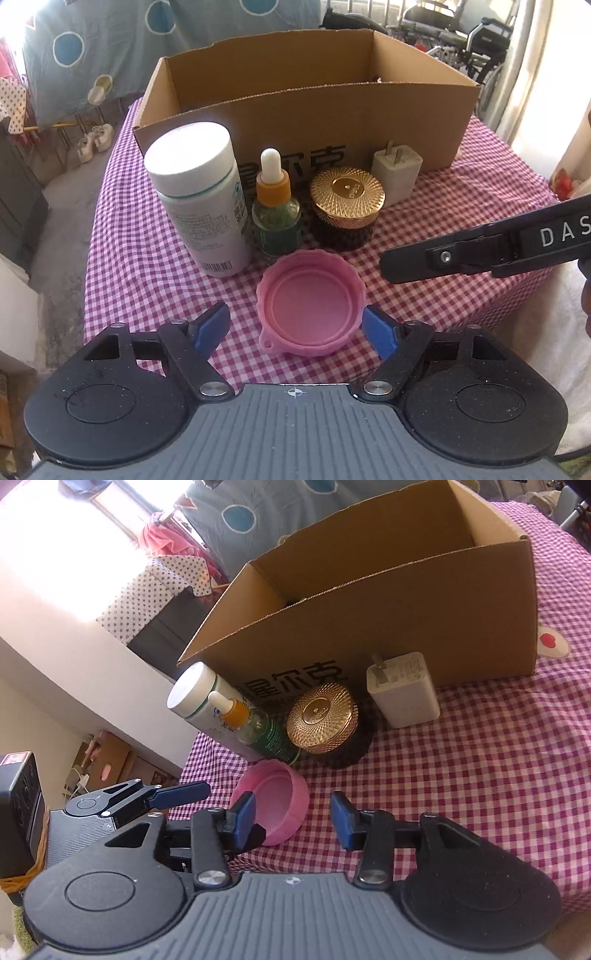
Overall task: Organize rigid objects
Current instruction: 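Lower the right gripper onto the pink plastic lid rim and close on it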
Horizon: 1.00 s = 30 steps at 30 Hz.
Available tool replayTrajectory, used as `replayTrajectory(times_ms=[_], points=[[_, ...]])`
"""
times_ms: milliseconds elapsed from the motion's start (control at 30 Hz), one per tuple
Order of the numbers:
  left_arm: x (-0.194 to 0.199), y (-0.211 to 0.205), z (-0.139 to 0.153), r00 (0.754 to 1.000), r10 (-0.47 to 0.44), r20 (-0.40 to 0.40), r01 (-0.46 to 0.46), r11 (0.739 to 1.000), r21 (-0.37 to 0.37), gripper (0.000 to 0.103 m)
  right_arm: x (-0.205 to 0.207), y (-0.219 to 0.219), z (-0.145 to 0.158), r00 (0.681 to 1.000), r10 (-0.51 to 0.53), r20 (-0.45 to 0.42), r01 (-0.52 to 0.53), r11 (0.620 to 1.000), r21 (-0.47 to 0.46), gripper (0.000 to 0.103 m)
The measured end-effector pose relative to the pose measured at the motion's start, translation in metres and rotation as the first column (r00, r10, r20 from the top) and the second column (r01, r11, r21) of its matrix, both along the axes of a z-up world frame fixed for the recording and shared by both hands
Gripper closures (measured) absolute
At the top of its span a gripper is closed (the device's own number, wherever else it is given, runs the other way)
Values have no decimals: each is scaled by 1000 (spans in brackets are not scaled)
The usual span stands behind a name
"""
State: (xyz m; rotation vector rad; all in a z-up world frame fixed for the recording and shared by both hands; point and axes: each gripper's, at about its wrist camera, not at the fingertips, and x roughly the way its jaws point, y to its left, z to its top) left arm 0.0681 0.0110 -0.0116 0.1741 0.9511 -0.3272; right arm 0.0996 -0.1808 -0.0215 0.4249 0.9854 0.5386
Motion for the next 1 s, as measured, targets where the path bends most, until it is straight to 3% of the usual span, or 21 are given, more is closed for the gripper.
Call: replayTrajectory(times_ms=[433, 667, 800, 1000], points=[[-3, -15, -20, 999, -35, 9, 34, 999, 34, 25, 14, 31, -6, 998, 53, 33, -50, 995, -91, 58], [-2, -12, -21, 999, -41, 2, 41, 999, -5, 29, 20, 34, -13, 998, 53, 30, -50, 994, -102, 69], [-3, -16, -21, 999, -42, 11, 42, 999, -1, 31, 22, 35, -18, 999, 50, 22, -47, 993, -106, 79], [-2, -18, -21, 999, -42, 26, 41, 999, 13, 31, 21, 31, -23, 999, 30, 23, -28, 995, -98, 84]])
